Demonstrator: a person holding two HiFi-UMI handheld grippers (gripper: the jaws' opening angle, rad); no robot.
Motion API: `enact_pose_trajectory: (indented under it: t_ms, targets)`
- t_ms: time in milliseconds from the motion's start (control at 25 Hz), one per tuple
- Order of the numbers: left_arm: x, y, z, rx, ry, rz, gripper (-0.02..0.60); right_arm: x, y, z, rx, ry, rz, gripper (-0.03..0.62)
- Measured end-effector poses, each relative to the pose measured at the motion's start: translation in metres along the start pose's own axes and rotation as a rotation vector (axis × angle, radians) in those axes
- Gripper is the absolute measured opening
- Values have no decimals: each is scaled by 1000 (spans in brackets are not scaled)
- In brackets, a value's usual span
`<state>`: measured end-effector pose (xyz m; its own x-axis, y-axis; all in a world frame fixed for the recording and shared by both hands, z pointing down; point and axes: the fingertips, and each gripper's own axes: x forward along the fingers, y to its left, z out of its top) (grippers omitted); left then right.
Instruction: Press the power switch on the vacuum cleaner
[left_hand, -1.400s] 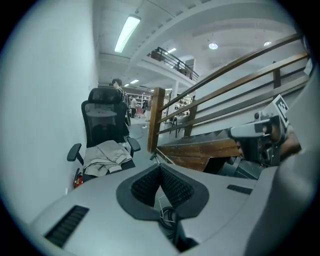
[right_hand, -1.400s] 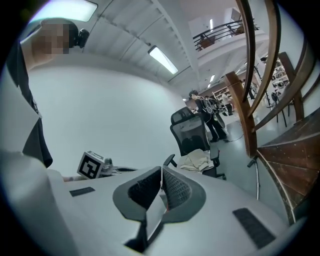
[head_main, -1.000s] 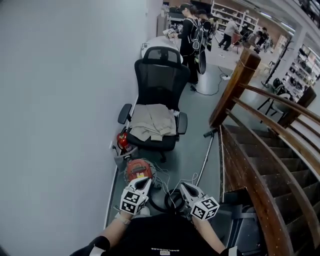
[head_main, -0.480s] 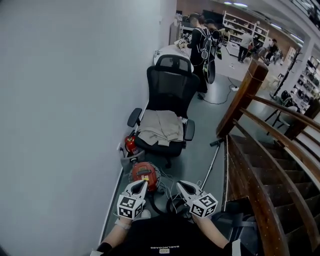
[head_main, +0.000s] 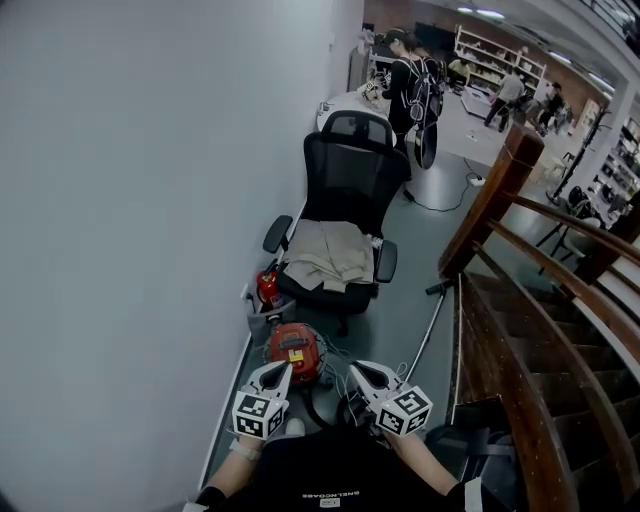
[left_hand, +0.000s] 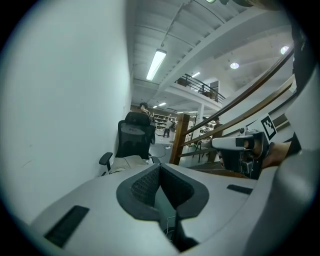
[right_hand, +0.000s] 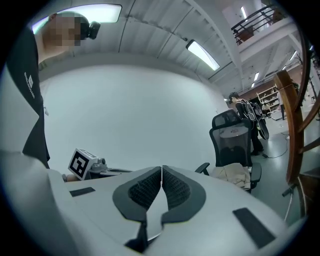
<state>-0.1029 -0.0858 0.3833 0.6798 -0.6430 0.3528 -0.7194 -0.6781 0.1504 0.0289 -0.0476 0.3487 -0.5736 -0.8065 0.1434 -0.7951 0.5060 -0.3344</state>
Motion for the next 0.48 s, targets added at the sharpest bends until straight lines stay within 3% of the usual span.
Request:
enact_pose_trajectory:
  t_ms: [480]
  targets:
    - [5,-4,-5,-23,17,-32,15,-3,-2,-6,51,-5,-30,29]
